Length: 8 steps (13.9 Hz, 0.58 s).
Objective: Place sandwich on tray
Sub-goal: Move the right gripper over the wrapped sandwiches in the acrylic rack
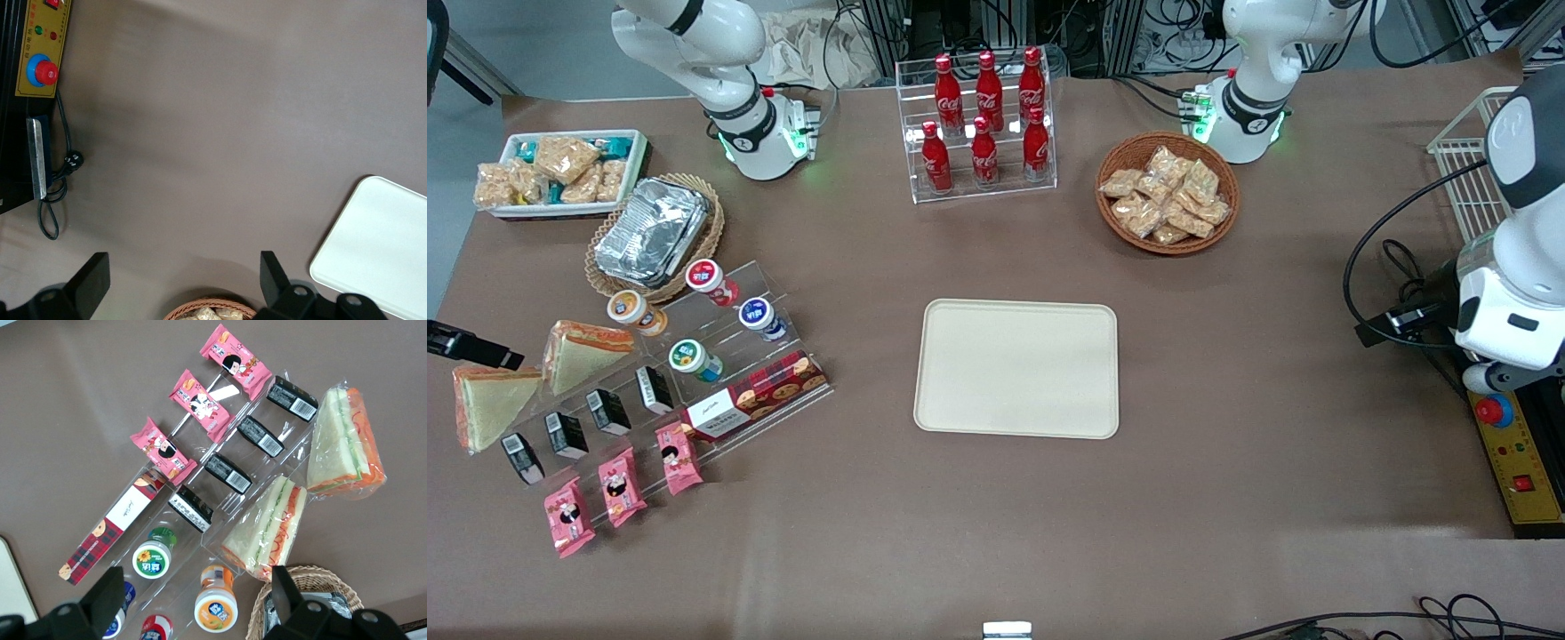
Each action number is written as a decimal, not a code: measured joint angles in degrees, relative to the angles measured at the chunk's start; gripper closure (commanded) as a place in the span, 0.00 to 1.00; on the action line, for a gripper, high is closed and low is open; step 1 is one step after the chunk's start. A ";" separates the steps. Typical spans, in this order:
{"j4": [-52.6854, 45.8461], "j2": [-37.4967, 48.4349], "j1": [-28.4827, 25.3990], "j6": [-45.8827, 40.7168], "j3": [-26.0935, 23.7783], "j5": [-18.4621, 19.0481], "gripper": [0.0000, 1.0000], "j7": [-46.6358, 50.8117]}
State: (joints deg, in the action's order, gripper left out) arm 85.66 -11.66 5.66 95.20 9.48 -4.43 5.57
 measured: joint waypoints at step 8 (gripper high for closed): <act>0.08 -0.66 0.16 -0.06 0.19 2.91 0.02 15.00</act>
State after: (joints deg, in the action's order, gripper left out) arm 85.74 -12.32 5.82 95.14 9.66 -1.52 20.56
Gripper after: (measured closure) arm 0.018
